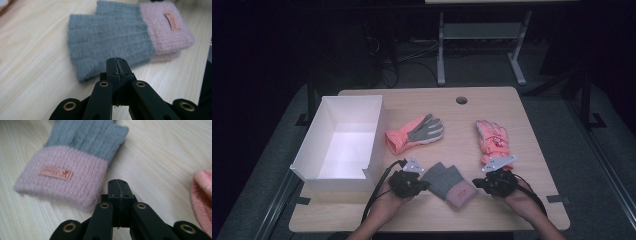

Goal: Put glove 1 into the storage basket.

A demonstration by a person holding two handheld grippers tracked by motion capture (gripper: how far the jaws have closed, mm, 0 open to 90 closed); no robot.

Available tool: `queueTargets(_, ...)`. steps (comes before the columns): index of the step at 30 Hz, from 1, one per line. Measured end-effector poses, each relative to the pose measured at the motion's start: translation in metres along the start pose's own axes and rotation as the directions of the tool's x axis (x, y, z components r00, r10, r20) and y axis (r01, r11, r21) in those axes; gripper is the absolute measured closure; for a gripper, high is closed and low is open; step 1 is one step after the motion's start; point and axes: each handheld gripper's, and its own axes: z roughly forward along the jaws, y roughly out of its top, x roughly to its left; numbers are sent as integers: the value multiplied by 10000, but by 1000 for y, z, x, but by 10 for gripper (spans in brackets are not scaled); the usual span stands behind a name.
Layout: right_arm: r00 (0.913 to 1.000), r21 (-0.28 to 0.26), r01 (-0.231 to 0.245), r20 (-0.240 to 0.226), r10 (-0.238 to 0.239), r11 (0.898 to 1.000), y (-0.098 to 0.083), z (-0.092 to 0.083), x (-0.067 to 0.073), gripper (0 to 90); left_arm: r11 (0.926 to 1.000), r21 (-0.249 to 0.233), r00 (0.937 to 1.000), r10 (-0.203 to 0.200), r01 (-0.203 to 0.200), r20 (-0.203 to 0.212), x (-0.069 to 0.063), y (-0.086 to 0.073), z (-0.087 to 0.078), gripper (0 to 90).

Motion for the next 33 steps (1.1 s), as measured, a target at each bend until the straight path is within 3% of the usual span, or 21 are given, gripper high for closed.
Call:
queueTargets(6, 9999, 181, 111, -62, -110, 9998, -1, 7, 0, 897, 9999, 132, 9999, 108, -107, -103, 2, 8, 10, 894)
queueTargets(17, 9970, 536, 199, -753, -158, 9984, -1, 11, 8, 899, 9981, 619, 9997, 49, -35, -220, 18, 15, 25, 895)
queueTargets(24, 9895, 610, 659, -1327, -573, 9960, 2, 17, 22, 900, 9977, 677, 9996, 46, -27, -287, 30, 26, 31, 896)
queueTargets(29, 9826, 543, 845, -1705, -742, 9949, 6, 21, 32, 900, 9988, 462, 9996, -165, 176, -232, 36, 32, 36, 896)
queueTargets(33, 9761, 553, 847, -2054, -716, 9949, 10, 27, 41, 900, 9980, 633, 9998, 13, -1, -185, 41, 36, 38, 896)
